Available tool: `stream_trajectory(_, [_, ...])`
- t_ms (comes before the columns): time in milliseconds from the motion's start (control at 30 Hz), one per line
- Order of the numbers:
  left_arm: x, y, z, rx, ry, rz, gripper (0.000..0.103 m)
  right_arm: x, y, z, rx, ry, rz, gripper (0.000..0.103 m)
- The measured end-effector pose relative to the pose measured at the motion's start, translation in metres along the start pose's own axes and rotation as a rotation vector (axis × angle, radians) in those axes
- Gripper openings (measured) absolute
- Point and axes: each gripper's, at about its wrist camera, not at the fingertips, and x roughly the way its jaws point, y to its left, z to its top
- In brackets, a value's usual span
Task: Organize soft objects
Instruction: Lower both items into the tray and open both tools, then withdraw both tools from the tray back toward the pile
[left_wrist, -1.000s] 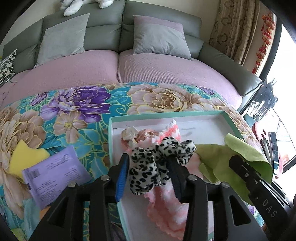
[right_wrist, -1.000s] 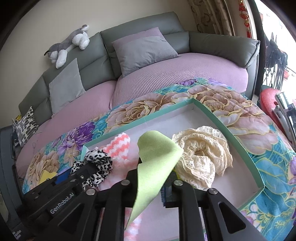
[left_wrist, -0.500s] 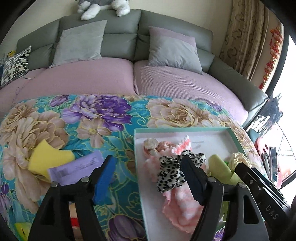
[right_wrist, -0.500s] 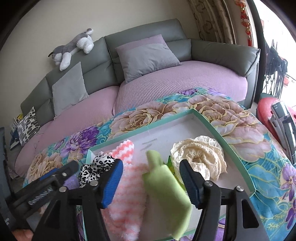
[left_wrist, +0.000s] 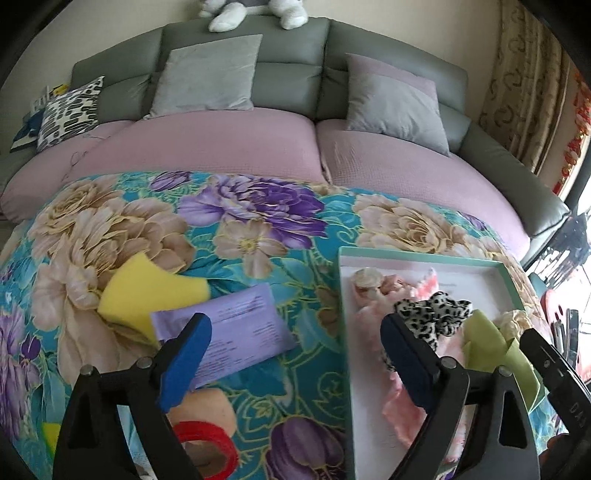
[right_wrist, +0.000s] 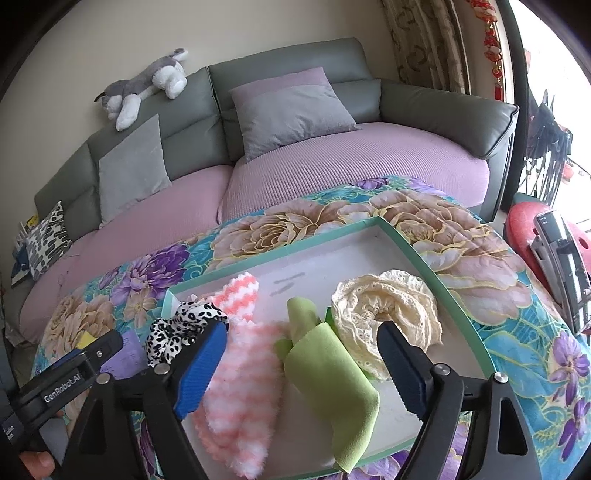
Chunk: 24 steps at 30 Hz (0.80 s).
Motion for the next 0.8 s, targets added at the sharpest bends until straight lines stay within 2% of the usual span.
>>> stream_trajectory(467, [-0.013, 0.025, -0.010, -0.025, 0.010, 0.014, 0.093, -0.012, 0.013, 0.000, -0.039, -0.023, 0.002, 0.088])
stream_trajectory(600, [-0.024, 0.039, -0.011, -0.038, -0.008, 0.036, 0.093, -0.026, 0.025, 0.003, -0.054, -0.061, 0.050, 0.088])
stream_trajectory(800, [-0.042, 0.069, -0.013, -0.063, -0.035, 0.099, 0.093, -0.025, 0.053, -0.002, -0.090, -0.049, 0.127, 0.088])
